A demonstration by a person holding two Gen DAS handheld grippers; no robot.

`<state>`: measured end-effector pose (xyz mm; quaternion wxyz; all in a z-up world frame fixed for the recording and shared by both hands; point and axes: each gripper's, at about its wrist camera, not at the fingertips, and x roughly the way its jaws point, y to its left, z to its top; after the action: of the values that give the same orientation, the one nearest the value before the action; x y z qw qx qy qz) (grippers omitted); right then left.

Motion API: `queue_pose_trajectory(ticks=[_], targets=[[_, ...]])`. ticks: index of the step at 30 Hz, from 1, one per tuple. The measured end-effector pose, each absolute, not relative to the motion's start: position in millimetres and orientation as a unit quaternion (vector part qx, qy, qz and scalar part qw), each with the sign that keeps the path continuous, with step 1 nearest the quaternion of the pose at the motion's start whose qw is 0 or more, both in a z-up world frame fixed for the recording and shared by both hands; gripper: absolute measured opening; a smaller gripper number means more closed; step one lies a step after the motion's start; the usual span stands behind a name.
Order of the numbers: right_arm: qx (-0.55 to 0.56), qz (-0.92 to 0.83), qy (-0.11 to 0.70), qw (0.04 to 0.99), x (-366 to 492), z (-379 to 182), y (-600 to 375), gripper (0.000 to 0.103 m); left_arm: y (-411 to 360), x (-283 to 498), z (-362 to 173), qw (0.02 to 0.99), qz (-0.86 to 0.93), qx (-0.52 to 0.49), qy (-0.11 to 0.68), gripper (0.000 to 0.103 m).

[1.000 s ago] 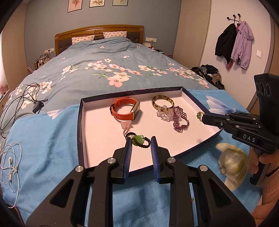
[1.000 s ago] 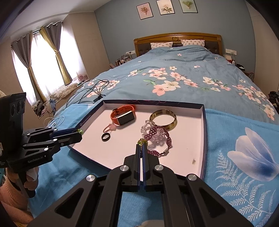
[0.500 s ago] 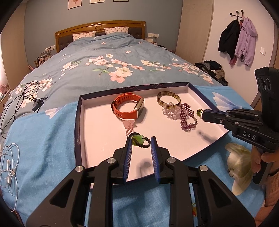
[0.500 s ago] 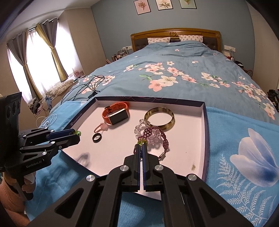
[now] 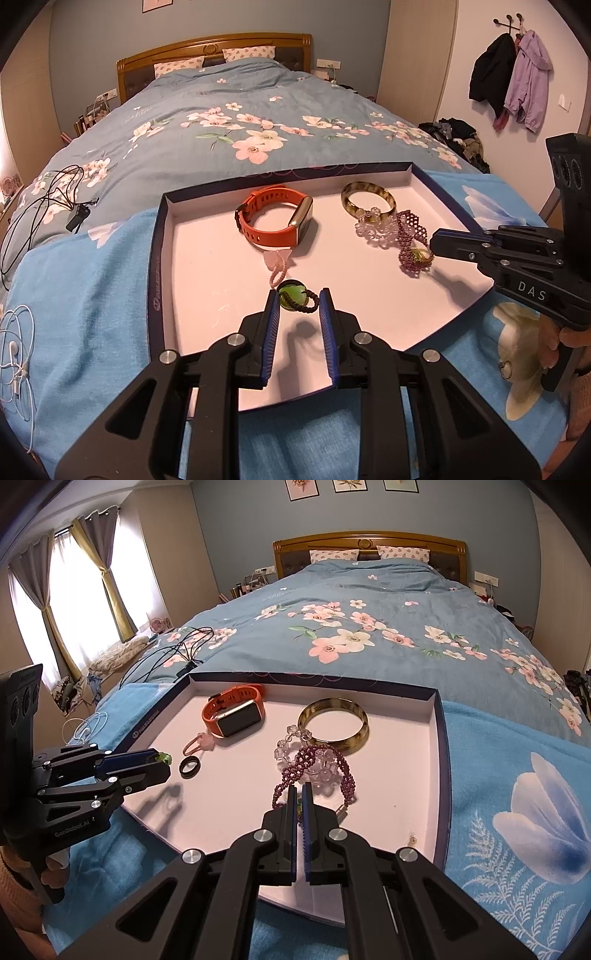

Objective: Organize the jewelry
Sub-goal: 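Open the left tool to drop its earring into the box while the right tool drops its earring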

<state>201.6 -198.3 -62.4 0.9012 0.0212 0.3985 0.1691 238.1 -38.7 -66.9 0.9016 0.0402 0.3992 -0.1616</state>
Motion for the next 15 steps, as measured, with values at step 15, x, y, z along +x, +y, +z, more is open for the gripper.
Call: queue_pose_trajectory(ticks=[15], targets=[[0.04,0.176,0.379,0.908,186,-50,-205,0.003,-38,245,-73,0.899,-0.161,0.034,0.406,0.029]])
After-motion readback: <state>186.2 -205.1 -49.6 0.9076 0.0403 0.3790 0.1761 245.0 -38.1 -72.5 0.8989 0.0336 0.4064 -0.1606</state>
